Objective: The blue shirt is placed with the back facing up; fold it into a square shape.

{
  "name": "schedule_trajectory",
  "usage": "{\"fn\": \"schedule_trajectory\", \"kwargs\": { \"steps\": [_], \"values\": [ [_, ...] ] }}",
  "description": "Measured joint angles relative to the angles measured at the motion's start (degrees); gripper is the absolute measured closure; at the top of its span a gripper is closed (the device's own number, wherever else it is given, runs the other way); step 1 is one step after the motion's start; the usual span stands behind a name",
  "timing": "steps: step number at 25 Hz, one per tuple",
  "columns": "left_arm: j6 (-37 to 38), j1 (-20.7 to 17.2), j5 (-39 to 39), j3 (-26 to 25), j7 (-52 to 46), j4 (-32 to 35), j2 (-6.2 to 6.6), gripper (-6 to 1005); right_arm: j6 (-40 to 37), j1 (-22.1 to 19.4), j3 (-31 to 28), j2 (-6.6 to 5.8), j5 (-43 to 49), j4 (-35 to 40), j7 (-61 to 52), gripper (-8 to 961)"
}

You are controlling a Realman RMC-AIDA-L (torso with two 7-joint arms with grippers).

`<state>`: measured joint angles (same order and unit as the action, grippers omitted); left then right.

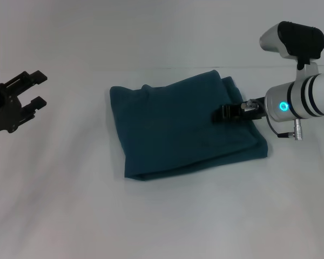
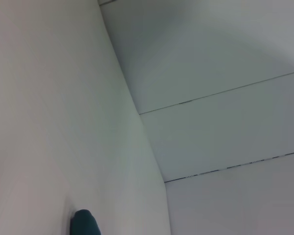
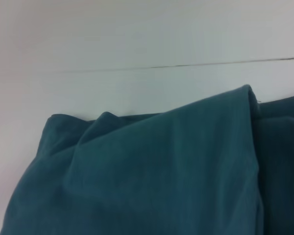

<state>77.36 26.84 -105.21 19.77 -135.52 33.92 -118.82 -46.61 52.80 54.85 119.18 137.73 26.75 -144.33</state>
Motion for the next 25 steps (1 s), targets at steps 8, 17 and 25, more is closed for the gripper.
{"fn": "schedule_trajectory", "kwargs": {
  "steps": [8, 17, 25],
  "values": [
    [0.0, -0.3, 0.0, -0.8, 0.0, 0.0, 0.0, 243, -0.2, -0.5, 0.0, -0.09, -1.2, 1.7, 0.0, 748],
    [0.3, -0.4, 0.0, -1.5, 0.1, 0.0, 0.08, 243, -5.3, -1.4, 0.0, -0.01, -1.3, 6.7, -2.6, 856],
    [0.5, -0.3, 0.4, -1.5, 0.1, 0.0, 0.17, 243, -10.3, -3.0, 0.6, 0.11, -0.6, 13.5, -5.4, 855]
  ]
}}
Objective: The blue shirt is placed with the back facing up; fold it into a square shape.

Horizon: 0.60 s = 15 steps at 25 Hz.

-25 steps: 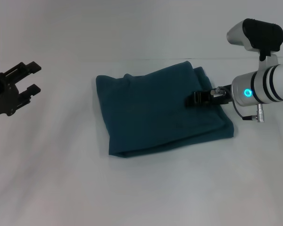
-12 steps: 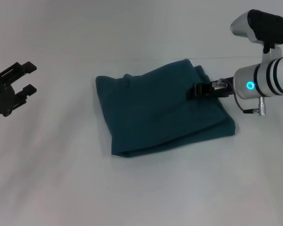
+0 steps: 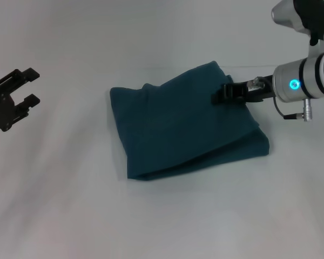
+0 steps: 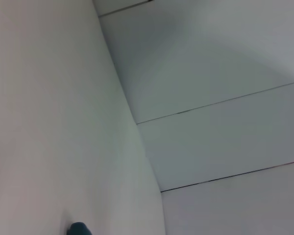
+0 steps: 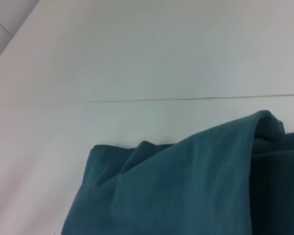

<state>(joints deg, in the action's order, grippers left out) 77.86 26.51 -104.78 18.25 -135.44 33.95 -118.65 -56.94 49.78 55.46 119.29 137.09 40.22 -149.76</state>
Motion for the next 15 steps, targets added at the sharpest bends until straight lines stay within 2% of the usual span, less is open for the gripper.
{"fn": "schedule_trajectory", "kwargs": {
  "steps": [9, 15],
  "values": [
    [0.1, 0.3, 0.1, 0.0, 0.0, 0.1, 0.0, 243, -5.8, -1.7, 0.1, 0.21, 2.0, 8.8, -4.2, 856],
    [0.1, 0.3, 0.9, 0.0, 0.2, 0.1, 0.11, 243, -6.5, -1.8, 0.3, 0.19, 5.2, 9.5, -5.9, 857]
  ]
}}
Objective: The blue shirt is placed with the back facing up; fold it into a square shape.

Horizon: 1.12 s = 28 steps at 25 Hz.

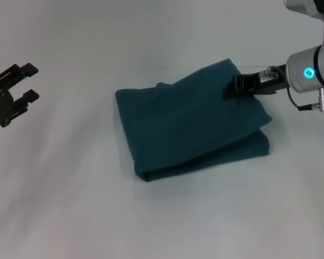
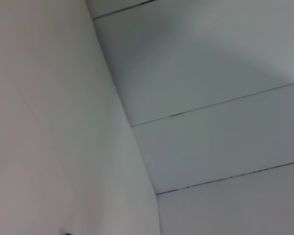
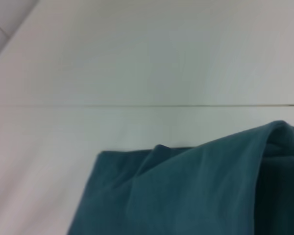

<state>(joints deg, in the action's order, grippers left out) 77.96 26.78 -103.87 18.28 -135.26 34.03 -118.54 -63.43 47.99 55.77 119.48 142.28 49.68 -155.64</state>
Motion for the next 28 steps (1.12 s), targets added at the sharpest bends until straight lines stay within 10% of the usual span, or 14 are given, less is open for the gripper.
{"fn": "schedule_trajectory", "kwargs": {
  "steps": [28],
  "values": [
    [-0.5, -0.3, 0.2, 0.1, 0.3, -0.1, -0.2, 243, 10.1, 1.2, 0.8, -1.37, 5.6, -12.8, 2.2, 704]
  ]
}}
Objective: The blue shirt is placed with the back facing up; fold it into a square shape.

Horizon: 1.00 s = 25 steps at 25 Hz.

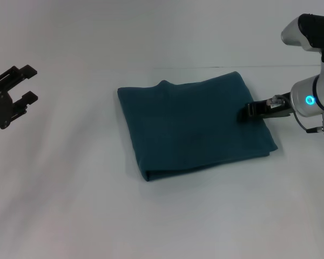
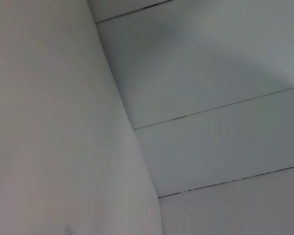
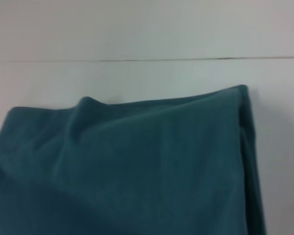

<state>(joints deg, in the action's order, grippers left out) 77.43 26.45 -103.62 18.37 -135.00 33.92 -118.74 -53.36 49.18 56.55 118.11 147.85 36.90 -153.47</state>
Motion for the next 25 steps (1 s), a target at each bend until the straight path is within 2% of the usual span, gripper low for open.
{"fn": "schedule_trajectory", "kwargs": {
  "steps": [5, 11, 21, 25],
  "values": [
    [0.0, 0.0, 0.0, 0.0, 0.1, 0.0, -0.07, 243, 0.9, 0.0, -0.1, -0.64, 0.4, -0.5, -0.4, 674],
    [0.2, -0.3, 0.0, 0.0, 0.1, 0.0, -0.09, 243, 2.6, -0.6, -0.3, -2.48, 0.0, -2.0, -1.9, 669],
    [0.0, -0.6, 0.1, -0.1, 0.1, 0.0, -0.19, 243, -2.0, -1.0, -0.4, -2.9, -2.3, 1.9, -1.4, 647],
    [0.2, -0.4, 0.3, -0.1, 0.1, 0.0, -0.14, 243, -2.6, -0.7, -0.4, -3.72, -1.8, 2.4, -2.2, 531]
  ]
}}
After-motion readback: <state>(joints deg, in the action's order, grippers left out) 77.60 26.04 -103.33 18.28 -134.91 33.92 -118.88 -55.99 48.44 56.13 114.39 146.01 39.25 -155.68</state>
